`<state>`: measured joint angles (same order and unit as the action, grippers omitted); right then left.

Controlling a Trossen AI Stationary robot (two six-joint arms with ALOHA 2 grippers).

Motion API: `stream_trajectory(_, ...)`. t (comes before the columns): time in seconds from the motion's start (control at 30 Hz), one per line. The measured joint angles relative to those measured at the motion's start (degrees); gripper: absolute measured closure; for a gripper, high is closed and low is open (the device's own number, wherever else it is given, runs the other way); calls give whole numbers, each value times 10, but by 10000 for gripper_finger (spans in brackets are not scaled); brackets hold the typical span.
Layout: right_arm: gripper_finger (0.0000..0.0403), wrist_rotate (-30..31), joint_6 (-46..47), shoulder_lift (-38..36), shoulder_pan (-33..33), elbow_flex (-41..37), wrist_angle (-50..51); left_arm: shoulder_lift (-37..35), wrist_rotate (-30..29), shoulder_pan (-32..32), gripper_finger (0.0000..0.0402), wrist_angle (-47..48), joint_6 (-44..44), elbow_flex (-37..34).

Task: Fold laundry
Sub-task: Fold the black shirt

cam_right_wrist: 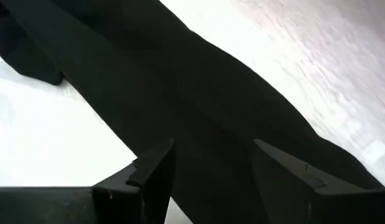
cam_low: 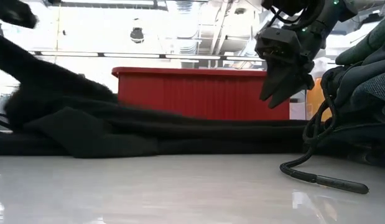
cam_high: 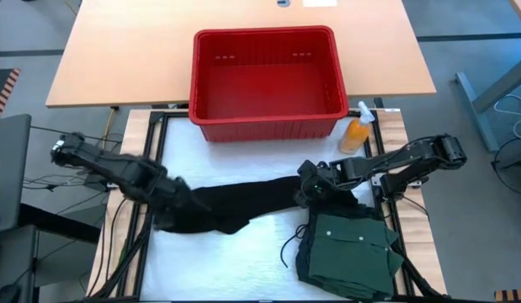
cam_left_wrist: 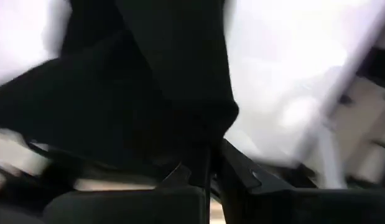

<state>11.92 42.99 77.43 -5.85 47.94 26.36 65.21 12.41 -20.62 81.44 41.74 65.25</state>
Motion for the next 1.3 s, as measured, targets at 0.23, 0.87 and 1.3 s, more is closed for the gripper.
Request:
stream_trajectory(0.23, 171, 4, -14, 0, 8, 0, 13, 16, 125, -144, 401, -108, 227, 0)
stream_trajectory(0.87, 171, 14, -25, 43, 21, -5, 60, 153, -85, -140, 401, -23, 158, -27)
stream_trajectory(1.3, 171, -1, 21, 54, 6, -4, 92, 129, -57, -138, 401, -236, 189, -223)
